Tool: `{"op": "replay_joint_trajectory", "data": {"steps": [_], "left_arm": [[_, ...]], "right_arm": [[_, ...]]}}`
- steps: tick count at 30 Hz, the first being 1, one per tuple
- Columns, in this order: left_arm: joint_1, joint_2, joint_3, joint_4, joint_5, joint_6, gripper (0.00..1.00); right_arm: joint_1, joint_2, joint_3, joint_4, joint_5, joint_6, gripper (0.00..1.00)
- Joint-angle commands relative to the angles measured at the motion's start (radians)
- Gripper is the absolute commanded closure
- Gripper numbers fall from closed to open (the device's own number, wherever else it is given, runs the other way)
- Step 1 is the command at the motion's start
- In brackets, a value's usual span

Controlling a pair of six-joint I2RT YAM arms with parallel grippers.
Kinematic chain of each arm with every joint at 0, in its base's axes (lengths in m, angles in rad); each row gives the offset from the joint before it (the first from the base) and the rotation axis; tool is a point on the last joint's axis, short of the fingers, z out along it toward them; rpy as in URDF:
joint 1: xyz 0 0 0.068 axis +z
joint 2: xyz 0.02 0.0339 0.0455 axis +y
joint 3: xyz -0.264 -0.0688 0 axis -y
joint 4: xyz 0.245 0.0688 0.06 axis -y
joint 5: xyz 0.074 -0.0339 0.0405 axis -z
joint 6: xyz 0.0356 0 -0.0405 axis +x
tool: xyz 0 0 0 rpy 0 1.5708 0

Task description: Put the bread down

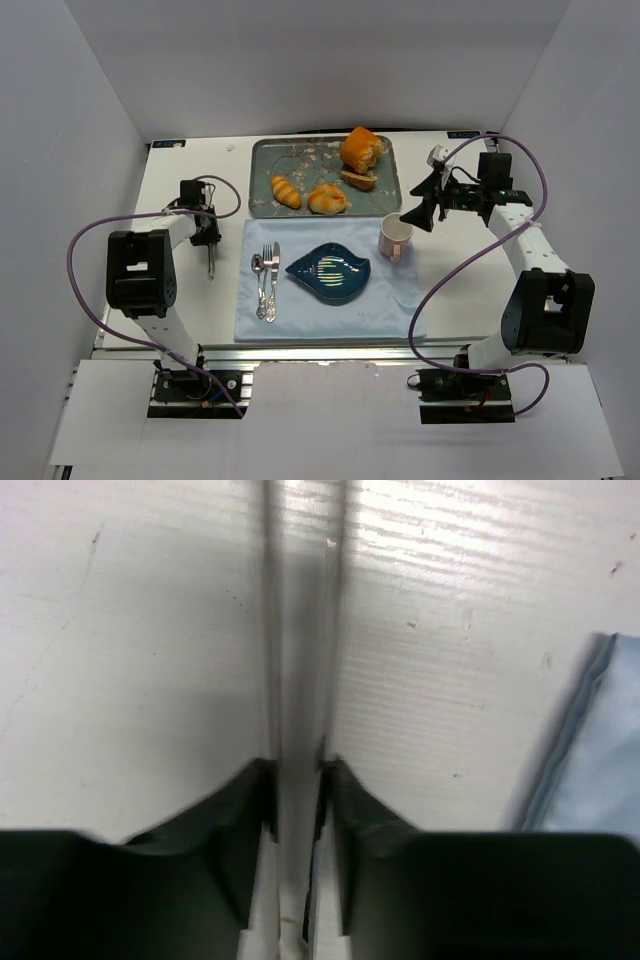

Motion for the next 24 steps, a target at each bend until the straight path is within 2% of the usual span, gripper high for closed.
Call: {"op": "replay_joint_trajectory", "data": {"steps": [1, 3, 4, 9, 13, 14, 19, 24], "left_arm": [[0.02, 0.026, -0.069, -0.042, 0.011, -0.014, 0.64], [0.026, 0.017, -0.08, -0.032, 0.019, -0.022, 0.72], [0.027, 0.009, -0.08, -0.031, 0.045, -0.031, 0.79], [0.029, -0.069, -0.006, -0.086, 0.14, -0.086, 0.82], [0.029, -0.15, 0.092, -0.121, 0.278, -0.214, 0.71], [0.029, -0.167, 0.116, -0.12, 0.333, -0.239, 0.66], [0.02, -0.251, 0.121, -0.059, 0.464, -0.454, 0.56], [-0.035, -0.265, 0.109, -0.008, 0.538, -0.572, 0.48]], "right_arm": [[-0.024, -0.021, 0.003, 0.006, -0.039, 0.015, 0.11], [-0.03, -0.026, -0.001, 0.015, -0.039, 0.018, 0.11], [-0.035, -0.027, -0.007, 0.018, -0.041, 0.021, 0.11], [-0.044, -0.038, -0.016, 0.03, -0.05, 0.032, 0.11], [-0.049, -0.038, -0.024, 0.042, -0.056, 0.044, 0.11], [-0.049, -0.039, -0.028, 0.05, -0.059, 0.049, 0.11], [-0.049, -0.035, -0.047, 0.087, -0.076, 0.091, 0.11], [-0.05, -0.033, -0.056, 0.101, -0.08, 0.098, 0.11]]}}
